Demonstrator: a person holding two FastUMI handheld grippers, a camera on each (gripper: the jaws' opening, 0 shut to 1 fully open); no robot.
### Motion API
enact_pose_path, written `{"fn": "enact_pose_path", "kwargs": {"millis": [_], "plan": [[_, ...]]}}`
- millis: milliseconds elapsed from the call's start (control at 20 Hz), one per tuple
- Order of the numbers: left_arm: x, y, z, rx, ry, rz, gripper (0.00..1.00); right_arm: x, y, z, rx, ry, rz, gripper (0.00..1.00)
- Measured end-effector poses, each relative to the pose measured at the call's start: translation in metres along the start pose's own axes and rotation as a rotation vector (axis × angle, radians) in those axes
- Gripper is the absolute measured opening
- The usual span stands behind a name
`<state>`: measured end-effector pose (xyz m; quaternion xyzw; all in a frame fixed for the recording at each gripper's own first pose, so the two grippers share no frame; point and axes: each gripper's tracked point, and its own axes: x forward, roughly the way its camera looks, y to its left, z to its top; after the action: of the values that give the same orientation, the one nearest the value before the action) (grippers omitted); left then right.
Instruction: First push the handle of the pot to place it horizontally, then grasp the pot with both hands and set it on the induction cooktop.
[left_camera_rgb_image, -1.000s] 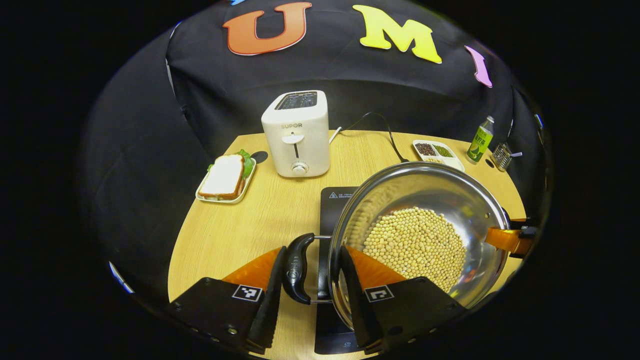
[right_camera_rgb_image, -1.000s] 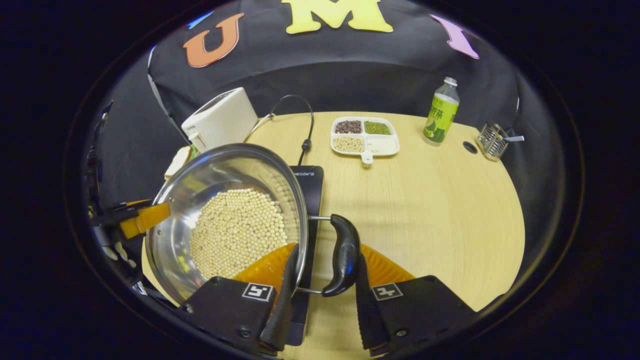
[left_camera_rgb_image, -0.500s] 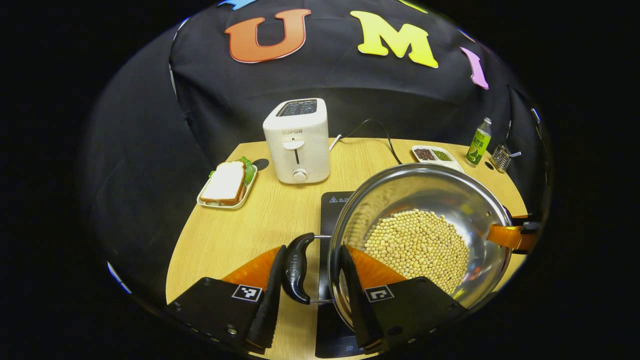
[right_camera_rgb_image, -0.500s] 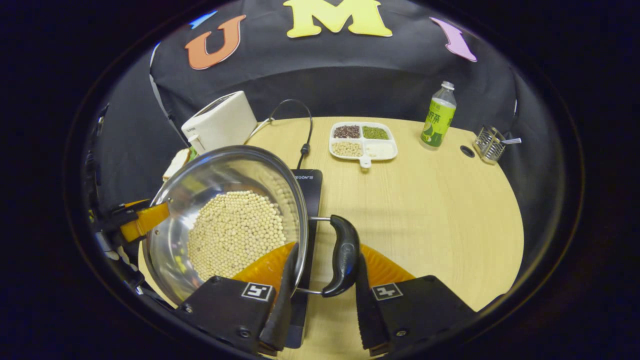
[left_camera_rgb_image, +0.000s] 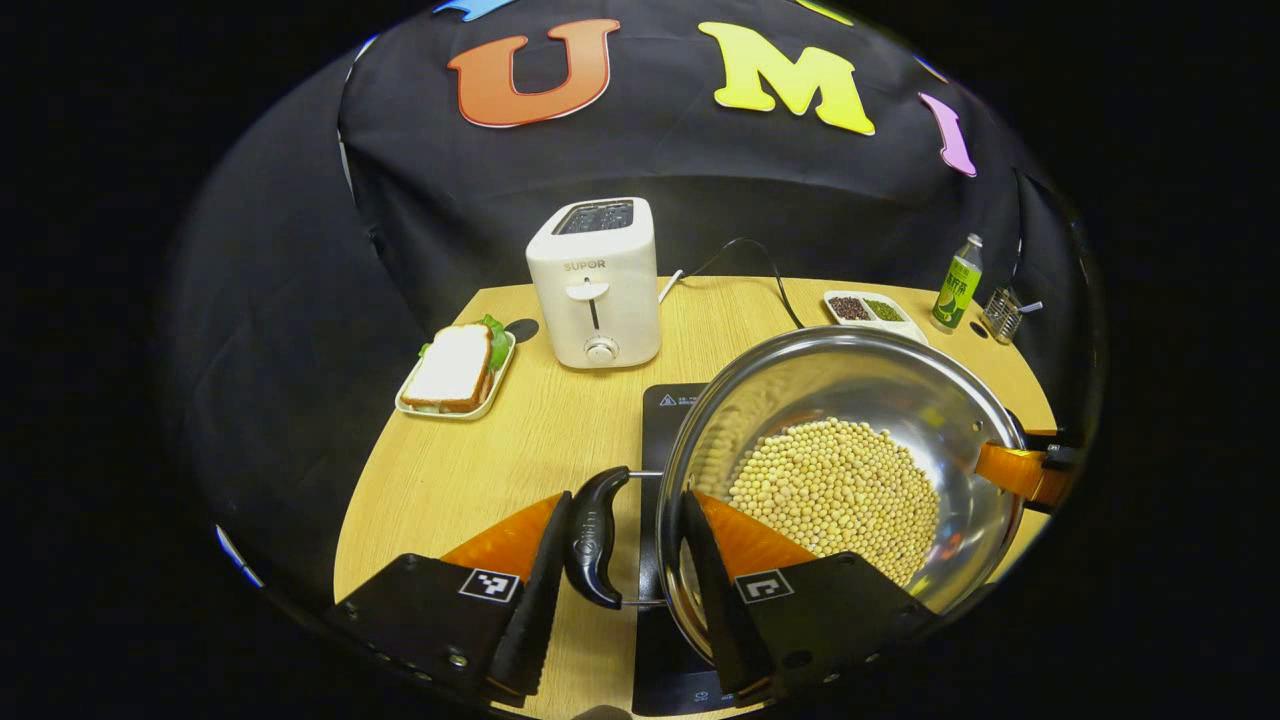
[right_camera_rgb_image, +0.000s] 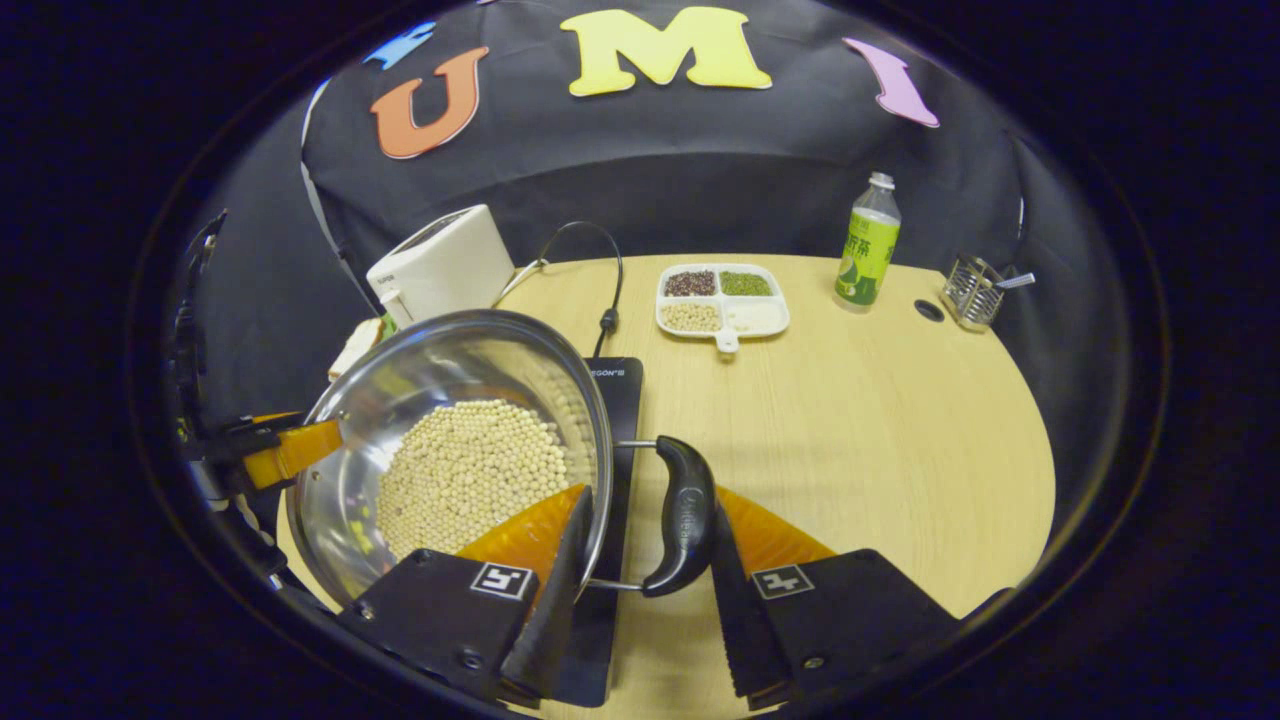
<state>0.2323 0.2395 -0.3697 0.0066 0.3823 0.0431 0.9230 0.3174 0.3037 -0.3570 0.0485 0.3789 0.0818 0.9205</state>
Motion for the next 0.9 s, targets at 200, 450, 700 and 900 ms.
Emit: {"fn": "enact_pose_path", "kwargs": {"millis": [200,450,700,900], "plan": [[-0.002,0.001,0.0,-0.003,-0.001,0.003,0.54,0.001,-0.003,0.007,-0.034,-0.03,-0.014,0.8],[-0.014,0.017,0.022,-0.025,-0.091,0.064,0.93,-0.018,-0.004,0.043,-0.17,-0.149,-0.039,0.79],[-0.049,0.025,0.043,-0.034,-0.185,0.13,0.97,-0.049,0.013,0.07,-0.295,-0.246,-0.022,0.79],[-0.088,0.018,0.056,-0.031,-0.272,0.163,0.97,-0.088,0.03,0.091,-0.364,-0.344,0.006,0.8]]}}
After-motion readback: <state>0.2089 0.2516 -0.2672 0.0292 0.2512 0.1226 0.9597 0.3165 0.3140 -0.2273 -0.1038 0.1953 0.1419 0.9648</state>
